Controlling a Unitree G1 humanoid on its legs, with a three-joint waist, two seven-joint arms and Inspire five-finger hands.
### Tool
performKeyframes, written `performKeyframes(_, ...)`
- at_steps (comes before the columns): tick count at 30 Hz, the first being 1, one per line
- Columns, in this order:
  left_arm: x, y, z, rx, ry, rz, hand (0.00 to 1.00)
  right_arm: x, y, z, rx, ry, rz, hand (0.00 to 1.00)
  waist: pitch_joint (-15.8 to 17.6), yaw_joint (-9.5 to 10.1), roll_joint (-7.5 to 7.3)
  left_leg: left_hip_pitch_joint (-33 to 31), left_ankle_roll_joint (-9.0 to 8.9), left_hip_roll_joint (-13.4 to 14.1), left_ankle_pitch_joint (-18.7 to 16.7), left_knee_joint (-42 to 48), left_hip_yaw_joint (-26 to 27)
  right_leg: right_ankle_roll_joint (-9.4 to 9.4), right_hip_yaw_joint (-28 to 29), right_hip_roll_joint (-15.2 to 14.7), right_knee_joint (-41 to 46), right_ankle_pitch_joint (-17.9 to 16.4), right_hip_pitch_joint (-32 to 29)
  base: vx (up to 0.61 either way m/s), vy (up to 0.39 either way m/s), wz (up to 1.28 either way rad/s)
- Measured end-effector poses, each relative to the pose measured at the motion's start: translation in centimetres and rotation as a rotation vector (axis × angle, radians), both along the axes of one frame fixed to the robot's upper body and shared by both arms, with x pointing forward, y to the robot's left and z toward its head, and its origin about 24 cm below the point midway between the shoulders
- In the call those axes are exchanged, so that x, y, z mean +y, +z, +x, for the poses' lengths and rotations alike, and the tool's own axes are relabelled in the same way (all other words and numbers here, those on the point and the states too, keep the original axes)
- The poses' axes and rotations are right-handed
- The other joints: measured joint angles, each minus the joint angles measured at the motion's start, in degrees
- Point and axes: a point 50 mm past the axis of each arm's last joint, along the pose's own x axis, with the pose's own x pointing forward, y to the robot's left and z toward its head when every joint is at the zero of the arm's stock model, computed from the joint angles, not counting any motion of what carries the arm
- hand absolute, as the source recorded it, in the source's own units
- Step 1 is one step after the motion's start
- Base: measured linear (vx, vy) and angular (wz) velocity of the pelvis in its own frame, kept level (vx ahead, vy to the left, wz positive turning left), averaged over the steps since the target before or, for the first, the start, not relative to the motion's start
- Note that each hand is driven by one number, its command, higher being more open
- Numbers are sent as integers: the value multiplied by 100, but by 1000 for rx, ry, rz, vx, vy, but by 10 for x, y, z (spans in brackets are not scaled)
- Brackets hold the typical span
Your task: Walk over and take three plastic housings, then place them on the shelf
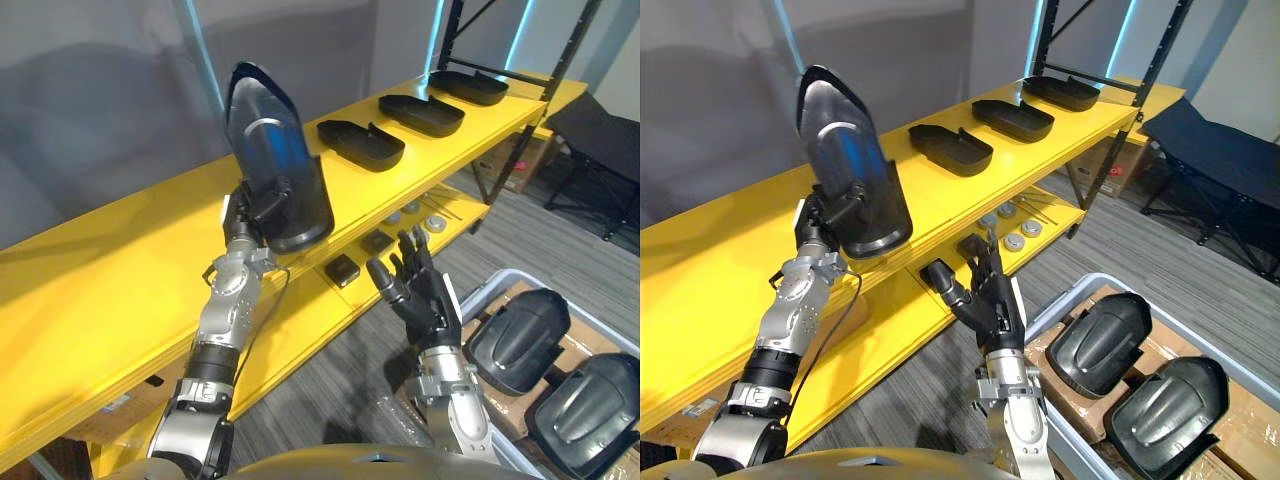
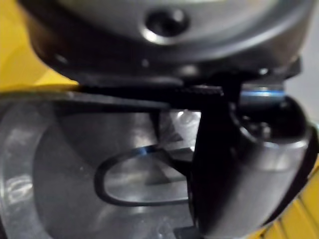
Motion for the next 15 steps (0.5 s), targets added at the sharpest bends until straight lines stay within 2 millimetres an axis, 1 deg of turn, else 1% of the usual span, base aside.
performKeyframes(2,6,2,4,4,36,3,0,1,-5,-6,34,16,-5,100,0,-1,0,-7,5,-2,11,-22,74,2,81,7,0,34,-59,-26,-2,-21)
performKeyframes(3,12,2,4,8,56,5,0,3,-7,-9,49,44,-11,100,0,-34,0,-4,5,-2,11,-24,115,-1,114,12,-2,54,-80,-30,1,-18)
performKeyframes(5,16,1,4,28,67,8,0,6,-9,-12,65,79,-18,100,1,-99,0,-6,6,-5,11,-25,123,-5,114,11,-4,69,-88,-38,-4,-7)
performKeyframes(8,19,-3,4,70,79,-7,0,13,-10,-15,77,107,-5,100,3,-132,5,-22,7,-4,12,-44,154,-7,134,19,-4,85,-132,-50,-14,-5)
performKeyframes(11,18,-9,13,150,103,-4,0,20,-11,-17,90,141,-1,100,11,-140,17,-83,17,-5,52,-65,166,-27,156,28,-13,125,-212,-57,-17,-3)
performKeyframes(13,20,-6,19,174,139,-7,0,25,-13,-19,105,176,-6,100,37,-148,52,-220,31,-5,92,-67,231,-53,214,38,-15,183,-385,-64,-15,-12)
performKeyframes(15,23,-5,20,191,171,-10,0,28,-15,-20,127,185,-3,100,72,-168,77,-265,32,-3,111,-67,270,-61,262,52,-14,213,-456,-26,-8,-12)
